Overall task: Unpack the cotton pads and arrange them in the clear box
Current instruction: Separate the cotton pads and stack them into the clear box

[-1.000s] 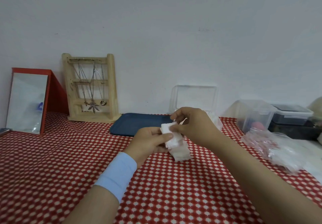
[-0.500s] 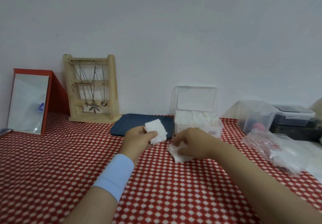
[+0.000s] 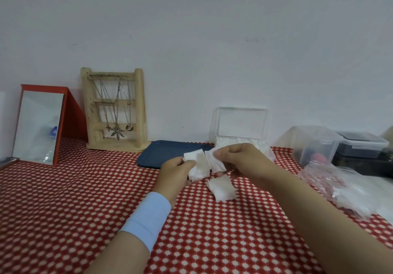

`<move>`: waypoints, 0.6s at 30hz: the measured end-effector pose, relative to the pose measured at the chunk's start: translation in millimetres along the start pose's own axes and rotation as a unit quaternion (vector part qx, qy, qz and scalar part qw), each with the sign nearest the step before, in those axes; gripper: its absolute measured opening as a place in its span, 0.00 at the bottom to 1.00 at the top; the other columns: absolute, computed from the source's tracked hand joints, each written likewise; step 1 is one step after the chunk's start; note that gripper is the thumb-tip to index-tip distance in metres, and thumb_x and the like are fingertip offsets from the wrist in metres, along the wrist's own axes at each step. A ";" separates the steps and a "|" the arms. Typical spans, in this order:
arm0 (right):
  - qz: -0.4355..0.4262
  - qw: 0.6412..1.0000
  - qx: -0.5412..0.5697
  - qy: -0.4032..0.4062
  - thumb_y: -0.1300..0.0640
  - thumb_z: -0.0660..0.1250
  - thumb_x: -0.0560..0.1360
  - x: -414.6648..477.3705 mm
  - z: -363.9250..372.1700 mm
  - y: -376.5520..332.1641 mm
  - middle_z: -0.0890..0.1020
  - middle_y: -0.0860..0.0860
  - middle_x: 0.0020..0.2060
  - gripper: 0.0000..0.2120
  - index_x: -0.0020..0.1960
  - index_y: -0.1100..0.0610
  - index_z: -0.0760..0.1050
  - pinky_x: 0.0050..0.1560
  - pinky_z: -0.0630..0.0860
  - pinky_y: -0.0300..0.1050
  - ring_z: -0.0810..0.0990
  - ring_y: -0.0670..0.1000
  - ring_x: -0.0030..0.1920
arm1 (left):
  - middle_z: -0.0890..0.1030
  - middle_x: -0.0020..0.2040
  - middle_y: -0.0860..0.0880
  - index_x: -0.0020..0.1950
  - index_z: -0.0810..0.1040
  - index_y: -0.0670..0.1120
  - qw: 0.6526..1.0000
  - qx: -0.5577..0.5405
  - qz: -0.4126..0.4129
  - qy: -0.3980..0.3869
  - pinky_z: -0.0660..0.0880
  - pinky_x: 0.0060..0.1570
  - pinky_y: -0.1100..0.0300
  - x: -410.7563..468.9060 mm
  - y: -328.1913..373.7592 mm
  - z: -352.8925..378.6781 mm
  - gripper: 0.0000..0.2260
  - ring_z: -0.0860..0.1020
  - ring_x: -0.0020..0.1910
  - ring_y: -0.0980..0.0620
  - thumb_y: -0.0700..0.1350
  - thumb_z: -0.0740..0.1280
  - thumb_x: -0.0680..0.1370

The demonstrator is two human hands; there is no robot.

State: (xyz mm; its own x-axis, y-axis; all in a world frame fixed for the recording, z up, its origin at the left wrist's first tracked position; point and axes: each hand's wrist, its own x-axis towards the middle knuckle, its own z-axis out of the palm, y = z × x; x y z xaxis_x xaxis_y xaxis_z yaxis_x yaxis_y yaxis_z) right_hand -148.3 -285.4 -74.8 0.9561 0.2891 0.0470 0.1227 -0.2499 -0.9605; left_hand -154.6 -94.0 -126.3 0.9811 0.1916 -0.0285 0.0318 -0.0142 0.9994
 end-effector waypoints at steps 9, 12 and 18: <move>0.033 0.999 0.018 0.002 0.55 0.70 0.80 4.7 0.4 4.5 0.86 0.55 0.38 0.11 0.49 0.62 0.85 0.33 0.73 0.43 0.81 0.49 0.32 | 0.88 0.52 0.46 0.59 0.83 0.44 0.993 -0.081 -0.011 -0.083 0.83 0.56 0.49 -7.5 5.9 7.0 0.11 0.86 0.53 0.47 0.44 0.73 0.78; 0.022 0.999 -0.032 0.034 0.56 0.71 0.78 5.6 5.0 4.9 0.86 0.54 0.37 0.07 0.48 0.59 0.85 0.31 0.76 0.43 0.82 0.49 0.31 | 0.88 0.51 0.47 0.56 0.83 0.46 0.996 -0.053 -0.004 -0.074 0.83 0.54 0.49 -6.8 3.1 7.2 0.09 0.86 0.51 0.48 0.39 0.75 0.76; -0.046 0.981 -0.153 0.110 0.45 0.76 0.71 6.3 10.0 3.3 0.85 0.46 0.41 0.12 0.51 0.48 0.80 0.37 0.76 0.36 0.84 0.45 0.37 | 0.88 0.52 0.46 0.57 0.83 0.44 0.993 -0.083 -0.014 -0.078 0.83 0.52 0.52 -5.6 1.1 6.4 0.11 0.86 0.52 0.47 0.39 0.75 0.76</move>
State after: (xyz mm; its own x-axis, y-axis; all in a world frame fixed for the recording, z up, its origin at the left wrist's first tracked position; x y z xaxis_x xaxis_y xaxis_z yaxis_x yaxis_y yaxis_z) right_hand -144.5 -275.2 -80.4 0.9674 0.1249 0.2203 0.2531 -0.5081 -0.8233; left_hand -158.8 -101.4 -125.1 0.9983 0.0356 -0.0453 0.0393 0.1529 0.9875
